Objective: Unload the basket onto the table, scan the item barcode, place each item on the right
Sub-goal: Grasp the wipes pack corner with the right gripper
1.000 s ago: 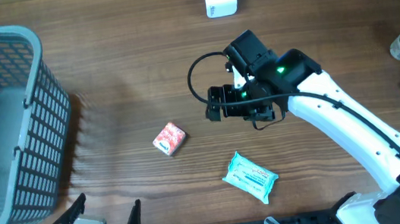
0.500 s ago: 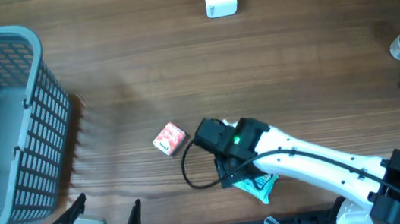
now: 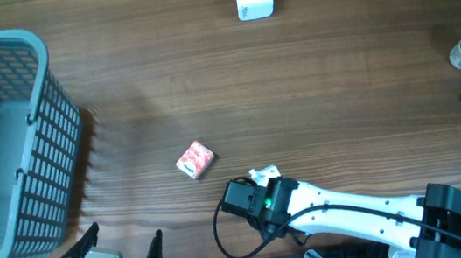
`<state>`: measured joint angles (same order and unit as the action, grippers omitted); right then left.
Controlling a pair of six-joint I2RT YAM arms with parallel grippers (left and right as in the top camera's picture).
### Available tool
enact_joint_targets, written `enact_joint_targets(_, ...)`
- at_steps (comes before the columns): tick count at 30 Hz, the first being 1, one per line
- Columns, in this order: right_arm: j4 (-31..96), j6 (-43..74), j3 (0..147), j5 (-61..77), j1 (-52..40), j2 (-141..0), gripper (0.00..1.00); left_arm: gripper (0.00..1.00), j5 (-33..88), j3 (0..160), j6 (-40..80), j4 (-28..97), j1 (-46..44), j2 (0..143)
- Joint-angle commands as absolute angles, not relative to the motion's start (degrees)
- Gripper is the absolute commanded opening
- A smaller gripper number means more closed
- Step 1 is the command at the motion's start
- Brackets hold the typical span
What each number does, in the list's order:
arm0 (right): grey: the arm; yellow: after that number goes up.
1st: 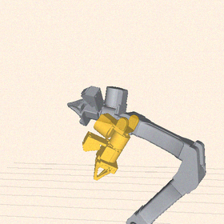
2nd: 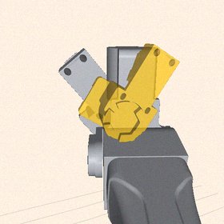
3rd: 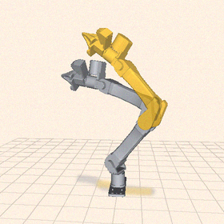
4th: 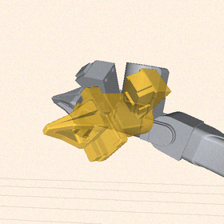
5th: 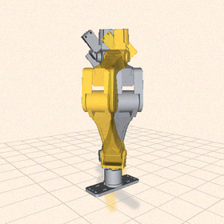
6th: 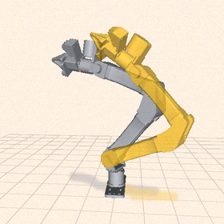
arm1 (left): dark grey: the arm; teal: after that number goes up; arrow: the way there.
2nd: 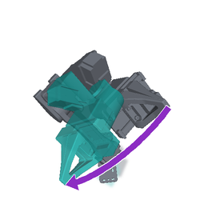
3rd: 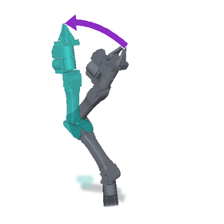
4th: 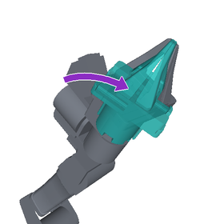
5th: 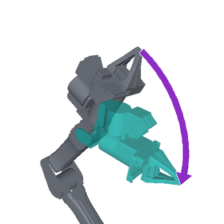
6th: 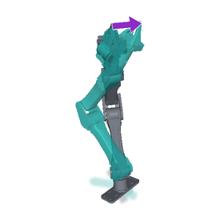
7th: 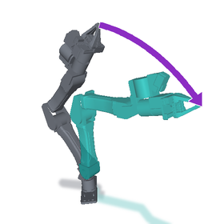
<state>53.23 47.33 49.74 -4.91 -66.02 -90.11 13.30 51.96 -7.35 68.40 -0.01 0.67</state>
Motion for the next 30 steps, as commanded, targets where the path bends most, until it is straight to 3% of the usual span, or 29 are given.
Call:
enact_joint_targets(1, 52.9, 48.0, 49.4, -7.7, -66.2, -91.9, 0.65, 1.0, 13.2, 52.0, -7.0, 68.2, -0.3, 0.3)
enact_joint_targets(6, 52.5, 48.2, 49.4, -7.6, -66.2, -93.6, 0.62, 1.0, 13.2, 52.0, -7.0, 68.2, -0.3, 0.3)
enact_joint_targets(8, 52.5, 49.2, 49.4, -7.6, -66.2, -93.6, 0.43, 1.0, 13.2, 52.0, -7.0, 68.2, -0.3, 0.3)
enact_joint_targets(10, 51.7, 50.1, 49.4, -7.8, -66.2, -93.6, 0.13, 1.0, 13.2, 52.0, -7.0, 68.2, -0.3, 0.3)
enact_joint_targets(11, 50.7, 50.1, 49.4, -7.8, -66.2, -93.6, 0.05, 1.0, 13.2, 52.0, -7.0, 68.3, -0.3, 0.3)
enact_joint_targets(15, 47.4, 49.5, 49.9, -7.0, -63.1, -93.5, 0.04, 1.0, 13.2, 52.0, -7.0, 68.2, -0.3, 0.3)
enact_joint_targets(20, 47.3, 37.6, 55.2, 5.0, -48.1, -93.5, 0.04, 1.0, 13.2, 52.0, -7.0, 68.2, -0.3, 0.3)
enact_joint_targets(25, 50.6, 31.2, 59.5, 5.2, -37.9, -93.5, 0.04, 1.0, 13.2, 52.0, -7.0, 68.3, -0.3, 0.3)
enact_joint_targets(26, 52.8, 31.4, 61.1, 5.2, -37.8, -93.5, 0.17, 1.0, 13.2, 52.0, -7.0, 68.2, -0.3, 0.3)
enact_joint_targets(27, 54.4, 31.6, 62.3, 5.4, -38.0, -93.5, 0.41, 1.0, 13.2, 52.0, -7.0, 68.2, -0.3, 0.3)
enact_joint_targets(28, 55.2, 31.7, 62.8, 6.4, -38.5, -93.5, 0.52, 1.0, 13.2, 52.0, -7.0, 68.3, -0.3, 0.3)
enact_joint_targets(29, 55.3, 32.2, 62.8, 6.9, -39.5, -93.5, 0.71, 1.0, 13.2, 52.0, -7.0, 68.2, -0.3, 0.3)
enact_joint_targets(30, 55.8, 33.5, 62.6, 5.9, -40.7, -93.6, 0.8, 1.0, 13.2, 52.0, -7.0, 68.2, -0.3, 0.3)
